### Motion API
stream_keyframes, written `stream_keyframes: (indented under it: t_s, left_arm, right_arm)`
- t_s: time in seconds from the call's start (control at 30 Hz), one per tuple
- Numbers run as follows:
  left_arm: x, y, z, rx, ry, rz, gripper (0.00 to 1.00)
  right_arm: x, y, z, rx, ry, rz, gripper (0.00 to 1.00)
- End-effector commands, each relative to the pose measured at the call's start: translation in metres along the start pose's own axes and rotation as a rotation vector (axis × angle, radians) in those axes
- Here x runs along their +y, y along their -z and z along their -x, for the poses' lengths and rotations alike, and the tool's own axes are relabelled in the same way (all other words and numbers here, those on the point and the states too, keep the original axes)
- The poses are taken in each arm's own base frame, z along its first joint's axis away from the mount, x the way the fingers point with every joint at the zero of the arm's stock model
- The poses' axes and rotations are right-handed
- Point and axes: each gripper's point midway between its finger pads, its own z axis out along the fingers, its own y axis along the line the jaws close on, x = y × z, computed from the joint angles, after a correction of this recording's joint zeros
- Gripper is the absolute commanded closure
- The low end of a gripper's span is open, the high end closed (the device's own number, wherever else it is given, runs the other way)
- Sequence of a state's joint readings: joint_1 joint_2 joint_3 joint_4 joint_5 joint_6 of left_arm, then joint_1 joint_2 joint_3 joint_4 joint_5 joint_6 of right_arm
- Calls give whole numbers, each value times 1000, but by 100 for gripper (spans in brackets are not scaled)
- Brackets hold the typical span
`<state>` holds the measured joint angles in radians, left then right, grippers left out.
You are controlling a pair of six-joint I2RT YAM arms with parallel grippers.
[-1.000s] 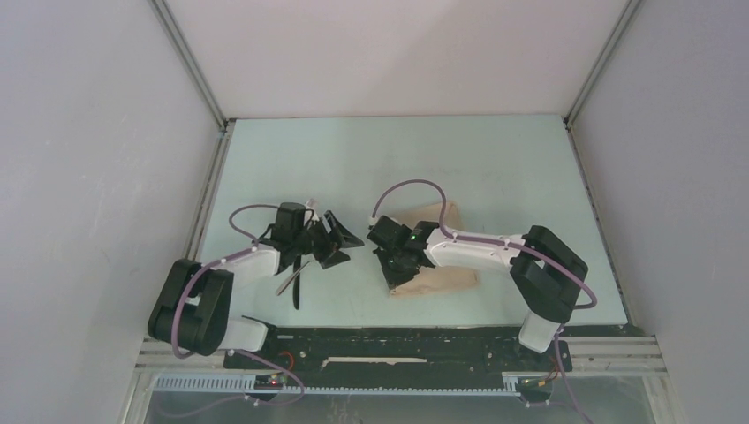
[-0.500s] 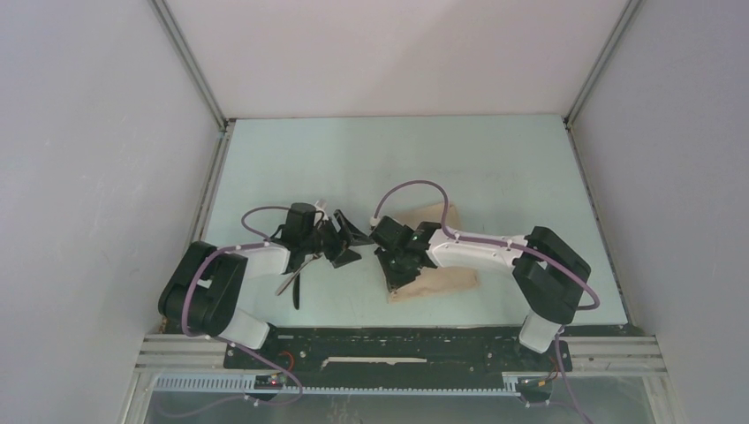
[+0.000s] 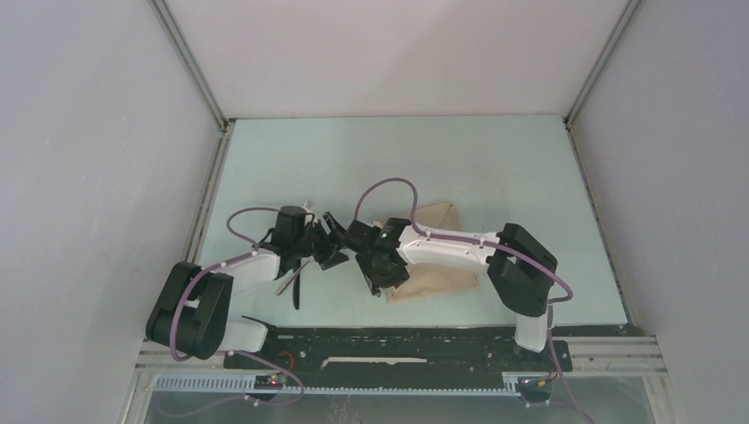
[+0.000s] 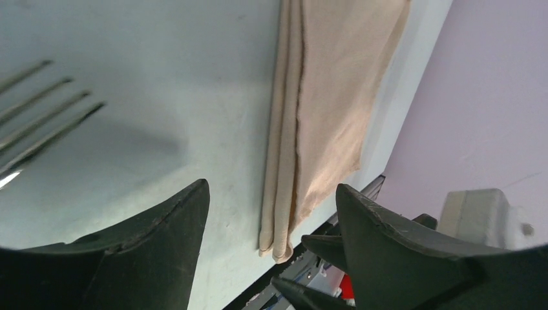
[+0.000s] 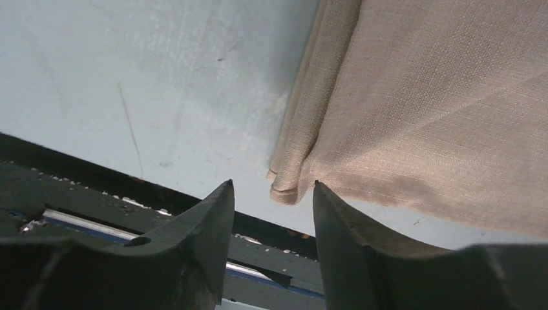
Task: Fold the napkin into a case and place the utensils inside
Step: Pick up the upper triangle-folded napkin from the center of the board.
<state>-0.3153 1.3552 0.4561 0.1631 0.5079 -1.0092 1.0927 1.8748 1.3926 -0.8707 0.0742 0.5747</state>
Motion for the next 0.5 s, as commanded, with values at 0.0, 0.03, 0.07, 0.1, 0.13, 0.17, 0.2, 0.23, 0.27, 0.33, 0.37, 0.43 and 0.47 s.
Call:
stream_keyframes:
  t_s: [0.0,0.03,0.07,0.1,0.13,0.17,0.2,0.23,0.27,0.33,0.37,0.43,0.47]
  left_arm:
    - [17,12,9,-42,-29,49,24]
    - [17,12,9,-42,-31,48,24]
    - [18,13,9,-40,-33,47,23]
    - [18,13,9,-38,-35,47,23]
    - [19,13,8,-36,-35,49,23]
    - [20,13,8,-35,-36,49,23]
    - [20,13,7,-34,-37,49,23]
    - [20,13,7,-31,-39,48,23]
    - [21,13,7,-30,-39,47,23]
    - [21,13,6,-28,-39,45,23]
    - [21,13,6,-28,-39,46,23]
    - [21,13,5,-28,-37,44,23]
    - [21,13,5,-27,-37,43,23]
  right_arm:
    - [-7,-4,-5,56,-24,-65,47]
    - [-6,-6,-4,59,-22,-67,49]
    - [-7,-7,-4,59,-22,-72,49]
    - [-7,-8,-3,60,-23,-74,49]
    - [-7,-10,-3,61,-23,-78,49]
    - [-9,-12,-4,66,-26,-85,49]
    - [-11,-14,-4,70,-28,-93,49]
    - [-12,-16,-4,72,-28,-93,48]
    - [-12,-18,-5,73,-26,-92,48]
    - [-12,-22,-5,73,-19,-84,48]
    - [-13,-25,-5,71,-20,-87,48]
    - [-15,-32,-5,75,-15,-94,48]
    - [-17,-34,-5,78,-12,-101,47]
